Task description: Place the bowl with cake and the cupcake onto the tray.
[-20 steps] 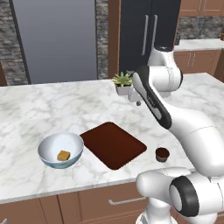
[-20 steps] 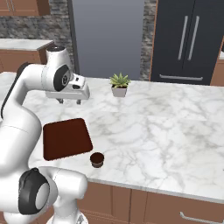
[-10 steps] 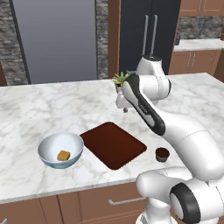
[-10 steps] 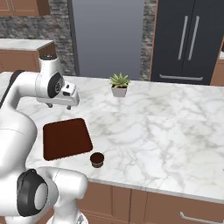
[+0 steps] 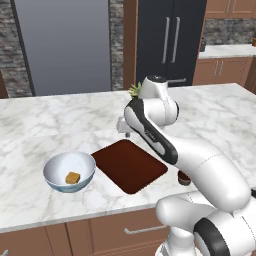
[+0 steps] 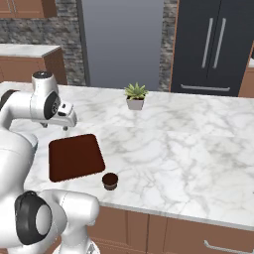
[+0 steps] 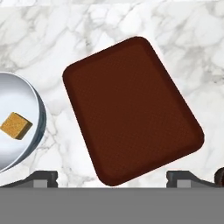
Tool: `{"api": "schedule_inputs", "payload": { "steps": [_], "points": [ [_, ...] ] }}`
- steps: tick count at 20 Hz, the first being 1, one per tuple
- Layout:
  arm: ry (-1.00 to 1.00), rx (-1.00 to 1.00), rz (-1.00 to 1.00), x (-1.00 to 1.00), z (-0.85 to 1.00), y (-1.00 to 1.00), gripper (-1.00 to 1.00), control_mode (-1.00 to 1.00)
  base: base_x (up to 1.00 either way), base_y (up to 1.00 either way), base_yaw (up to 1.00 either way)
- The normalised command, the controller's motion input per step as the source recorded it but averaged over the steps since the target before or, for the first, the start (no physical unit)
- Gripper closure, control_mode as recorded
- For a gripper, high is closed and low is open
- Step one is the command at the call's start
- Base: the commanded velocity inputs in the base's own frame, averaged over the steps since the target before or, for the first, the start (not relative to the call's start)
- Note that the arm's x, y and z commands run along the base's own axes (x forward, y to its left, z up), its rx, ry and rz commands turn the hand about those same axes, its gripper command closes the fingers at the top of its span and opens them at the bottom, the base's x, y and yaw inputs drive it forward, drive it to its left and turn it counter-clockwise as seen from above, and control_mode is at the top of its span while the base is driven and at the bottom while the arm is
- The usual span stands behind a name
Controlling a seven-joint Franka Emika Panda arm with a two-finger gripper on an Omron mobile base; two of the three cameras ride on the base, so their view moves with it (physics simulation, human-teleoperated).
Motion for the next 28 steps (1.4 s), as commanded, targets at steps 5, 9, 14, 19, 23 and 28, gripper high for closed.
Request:
{"api": "schedule_inputs", "payload": {
  "steps": [5, 9, 14, 19, 23, 28],
  "points": [
    [0.0, 0.04, 0.0, 0.0, -0.27, 0.47, -1.0, -1.0, 0.0, 0.0, 0.0],
    [0.0, 0.05, 0.0, 0.0, -0.32, 0.5, -1.0, -1.0, 0.0, 0.0, 0.0],
    [0.0, 0.04, 0.02, 0.0, -0.38, 0.48, -1.0, -1.0, 0.0, 0.0, 0.0],
    [0.0, 0.04, 0.02, 0.0, -0.37, 0.44, -1.0, -1.0, 0.0, 0.0, 0.0],
    [0.0, 0.04, 0.01, 0.0, -0.32, 0.37, -1.0, -1.0, 0.0, 0.0, 0.0],
    [0.0, 0.02, 0.0, 0.02, -0.36, 0.3, -1.0, -1.0, 0.0, 0.0, 0.0]
  ]
}}
